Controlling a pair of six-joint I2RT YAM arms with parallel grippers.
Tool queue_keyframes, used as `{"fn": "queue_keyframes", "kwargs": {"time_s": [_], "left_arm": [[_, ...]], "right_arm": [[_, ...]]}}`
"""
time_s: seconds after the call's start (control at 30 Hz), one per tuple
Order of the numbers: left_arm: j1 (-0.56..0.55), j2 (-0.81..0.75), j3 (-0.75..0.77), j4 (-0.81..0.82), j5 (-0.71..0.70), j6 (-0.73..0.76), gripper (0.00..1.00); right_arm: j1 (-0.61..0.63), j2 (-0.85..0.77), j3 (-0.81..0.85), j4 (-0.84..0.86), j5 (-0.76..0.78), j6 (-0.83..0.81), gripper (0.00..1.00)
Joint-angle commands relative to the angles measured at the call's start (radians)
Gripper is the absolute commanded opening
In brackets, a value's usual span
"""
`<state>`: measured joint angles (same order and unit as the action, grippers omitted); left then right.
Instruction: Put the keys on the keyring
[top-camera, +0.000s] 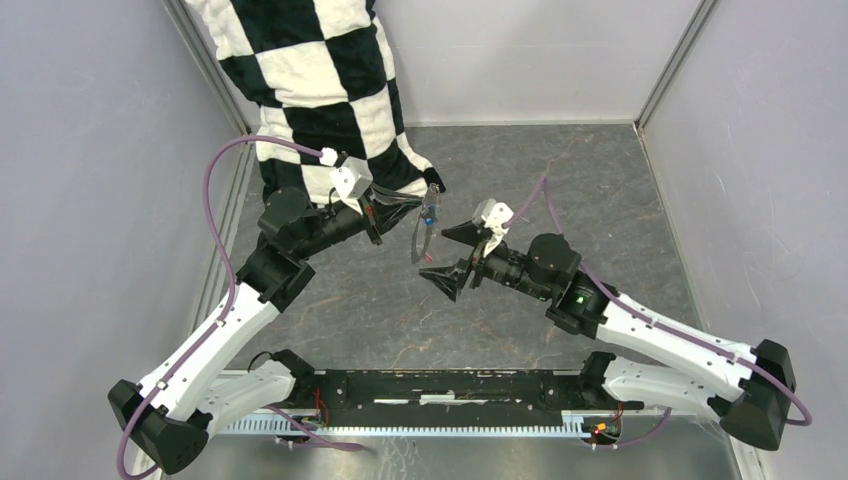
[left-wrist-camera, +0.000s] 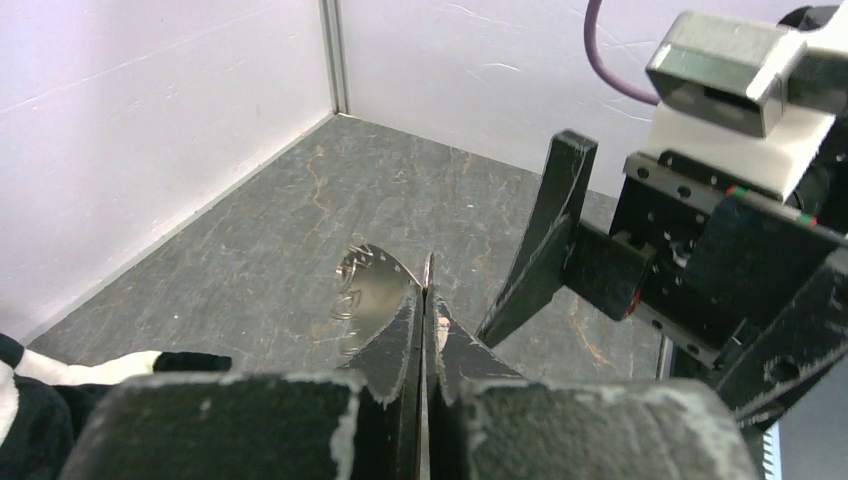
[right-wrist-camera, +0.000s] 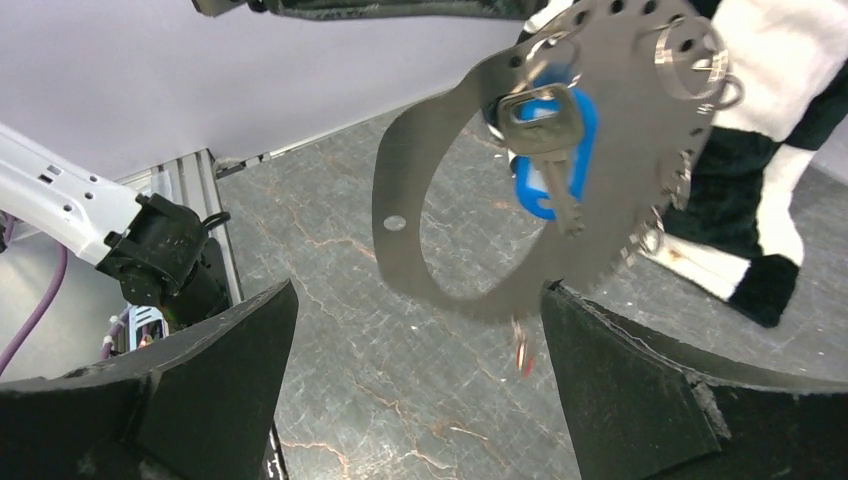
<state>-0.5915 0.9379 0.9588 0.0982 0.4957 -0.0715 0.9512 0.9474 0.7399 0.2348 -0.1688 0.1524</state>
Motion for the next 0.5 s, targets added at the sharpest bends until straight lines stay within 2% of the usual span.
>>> {"fn": "queue_keyframes", "kwargs": {"time_s": [0.0,0.13,0.37,0.4,0.47], "left_arm": [[-0.002,-0.008,0.01,0.048,-0.049,0.054,0.02],[-0.004,-0.009,0.006,0.046,-0.059,0.06,0.02],[-0.004,-0.008,0.006,0.05,-0.054,0.052,0.02],[-0.004,-0.007,0.007,0.049,-0.052,0.051,0.02],[-0.004,-0.007,0.008,0.049,-0.048,0.047,0.02]], "right_arm": [[0.047,0.045,0.046,0.101,0.065,-0.023,0.98],[0.082,0.07,0.057,0.099,0.151,-0.039,0.98],[0.134,0.129,0.086,0.082,0.387,-0.061,0.98],[0.141,0.138,0.088,0.083,0.423,-0.062,0.95],[0.141,0.154,0.087,0.086,0.481,-0.069,0.82]]}}
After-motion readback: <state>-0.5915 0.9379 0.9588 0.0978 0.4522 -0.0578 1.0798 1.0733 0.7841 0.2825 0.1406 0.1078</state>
